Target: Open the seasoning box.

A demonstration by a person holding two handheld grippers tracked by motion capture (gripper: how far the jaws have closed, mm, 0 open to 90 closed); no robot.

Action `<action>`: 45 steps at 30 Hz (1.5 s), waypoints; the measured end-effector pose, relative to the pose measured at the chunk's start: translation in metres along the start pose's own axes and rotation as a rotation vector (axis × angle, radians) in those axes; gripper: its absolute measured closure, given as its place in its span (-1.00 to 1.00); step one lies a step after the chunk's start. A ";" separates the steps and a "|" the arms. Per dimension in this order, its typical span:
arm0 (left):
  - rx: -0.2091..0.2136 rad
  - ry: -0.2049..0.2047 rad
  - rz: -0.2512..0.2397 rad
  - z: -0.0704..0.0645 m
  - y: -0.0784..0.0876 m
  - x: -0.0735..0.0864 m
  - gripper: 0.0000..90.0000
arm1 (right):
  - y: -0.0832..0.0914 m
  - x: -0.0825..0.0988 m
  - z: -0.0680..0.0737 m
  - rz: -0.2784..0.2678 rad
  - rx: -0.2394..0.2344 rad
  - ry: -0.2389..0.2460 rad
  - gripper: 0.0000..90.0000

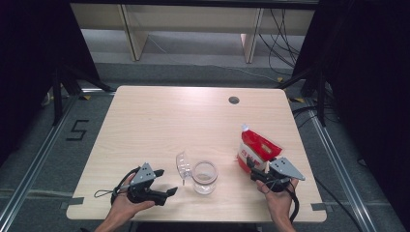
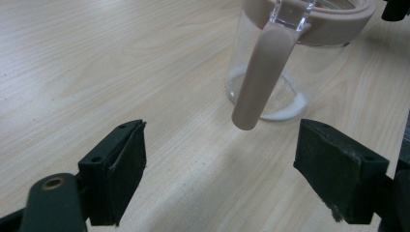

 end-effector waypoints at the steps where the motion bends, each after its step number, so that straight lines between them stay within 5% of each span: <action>1: 0.000 0.005 -0.007 -0.001 -0.001 0.000 -0.60 | 0.000 0.000 0.001 0.004 0.005 -0.005 -0.30; 9: -0.002 -0.001 0.005 0.000 0.000 0.000 -0.59 | 0.001 0.000 0.001 -0.005 -0.010 0.006 -0.32; 11: 0.006 0.008 -0.002 -0.001 0.000 0.000 -0.59 | 0.001 -0.001 -0.001 -0.024 -0.058 -0.018 -0.34; 17: 0.003 0.010 -0.003 -0.001 -0.001 0.000 -0.59 | 0.005 -0.004 -0.006 -0.058 -0.090 -0.022 -0.45; 20: -0.004 0.030 -0.001 -0.003 0.000 0.001 -0.59 | 0.002 -0.003 -0.003 -0.052 -0.150 -0.001 -0.50; 22: -0.006 0.028 0.000 -0.003 0.000 0.001 -0.59 | 0.001 -0.003 -0.005 -0.070 -0.131 0.013 -0.50; 25: 0.004 0.011 -0.004 -0.002 -0.001 0.000 -0.59 | -0.001 0.001 -0.001 -0.044 -0.176 0.033 -0.55; 27: -0.004 0.035 -0.003 -0.003 -0.001 0.001 -0.59 | -0.004 0.003 0.003 -0.051 -0.200 0.032 -0.57; 28: -0.002 0.034 -0.004 -0.003 -0.001 0.000 -0.59 | -0.003 0.004 0.001 -0.032 -0.198 0.064 -0.58; 33: 0.002 0.032 -0.004 -0.004 -0.001 0.001 -0.59 | -0.009 0.007 0.000 -0.049 -0.180 0.055 -0.61; 36: 0.012 0.011 0.007 -0.003 -0.001 0.001 -0.59 | -0.012 0.006 0.000 -0.069 -0.214 0.111 -0.64; 38: 0.005 0.029 0.003 -0.004 -0.001 0.001 -0.59 | -0.010 0.010 0.005 -0.040 -0.215 0.078 -0.64; 42: 0.008 0.029 -0.001 -0.004 -0.002 0.001 -0.59 | -0.013 0.012 0.005 -0.048 -0.223 0.119 -0.64; 45: 0.009 0.031 -0.012 -0.004 -0.003 0.001 -0.59 | -0.012 0.015 0.005 -0.024 -0.199 0.086 -0.61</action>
Point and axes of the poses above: each handheld gripper's, and its own axes: y roughly backward along the jaws, x roughly out of its underside, z roughly to its left, the point moved 10 cm from there along -y, roughly forward along the jaws, and after that the axes turned 14 degrees about -z, right-handed, at the moved point
